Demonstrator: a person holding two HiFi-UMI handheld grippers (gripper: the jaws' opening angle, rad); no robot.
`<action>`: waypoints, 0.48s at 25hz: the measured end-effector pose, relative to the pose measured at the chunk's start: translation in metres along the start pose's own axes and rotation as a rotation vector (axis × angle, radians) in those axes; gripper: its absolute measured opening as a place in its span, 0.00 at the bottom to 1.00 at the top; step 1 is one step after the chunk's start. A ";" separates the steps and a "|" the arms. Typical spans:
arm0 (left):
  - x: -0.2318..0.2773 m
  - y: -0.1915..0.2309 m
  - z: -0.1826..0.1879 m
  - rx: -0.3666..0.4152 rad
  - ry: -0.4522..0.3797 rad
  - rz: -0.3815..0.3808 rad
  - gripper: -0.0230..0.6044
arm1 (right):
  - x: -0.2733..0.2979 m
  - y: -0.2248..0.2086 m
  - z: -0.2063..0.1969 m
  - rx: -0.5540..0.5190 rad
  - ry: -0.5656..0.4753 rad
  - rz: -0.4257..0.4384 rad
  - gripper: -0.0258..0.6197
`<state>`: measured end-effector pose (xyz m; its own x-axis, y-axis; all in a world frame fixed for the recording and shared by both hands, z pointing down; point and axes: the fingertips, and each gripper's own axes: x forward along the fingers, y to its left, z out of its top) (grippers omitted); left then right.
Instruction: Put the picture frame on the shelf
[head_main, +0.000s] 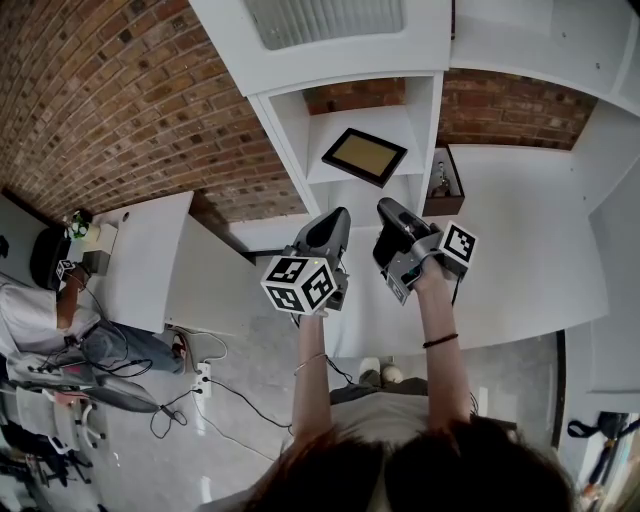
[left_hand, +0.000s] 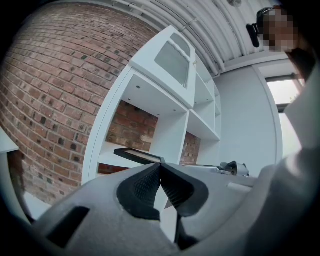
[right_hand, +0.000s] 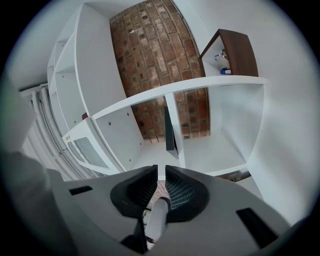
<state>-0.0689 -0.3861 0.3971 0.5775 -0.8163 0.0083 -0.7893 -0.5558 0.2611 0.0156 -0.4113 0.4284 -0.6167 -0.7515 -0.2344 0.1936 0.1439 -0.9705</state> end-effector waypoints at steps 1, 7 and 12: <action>0.000 -0.003 -0.001 0.001 0.001 -0.002 0.05 | -0.002 0.001 0.000 0.001 0.000 0.005 0.11; -0.004 -0.016 -0.005 0.002 0.006 -0.007 0.05 | -0.015 0.009 -0.003 0.000 0.007 0.025 0.08; -0.007 -0.021 -0.007 0.003 0.006 -0.005 0.05 | -0.021 0.012 -0.004 0.008 0.010 0.045 0.06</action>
<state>-0.0546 -0.3676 0.3978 0.5827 -0.8126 0.0124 -0.7869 -0.5603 0.2585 0.0275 -0.3909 0.4215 -0.6151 -0.7376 -0.2786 0.2273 0.1725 -0.9584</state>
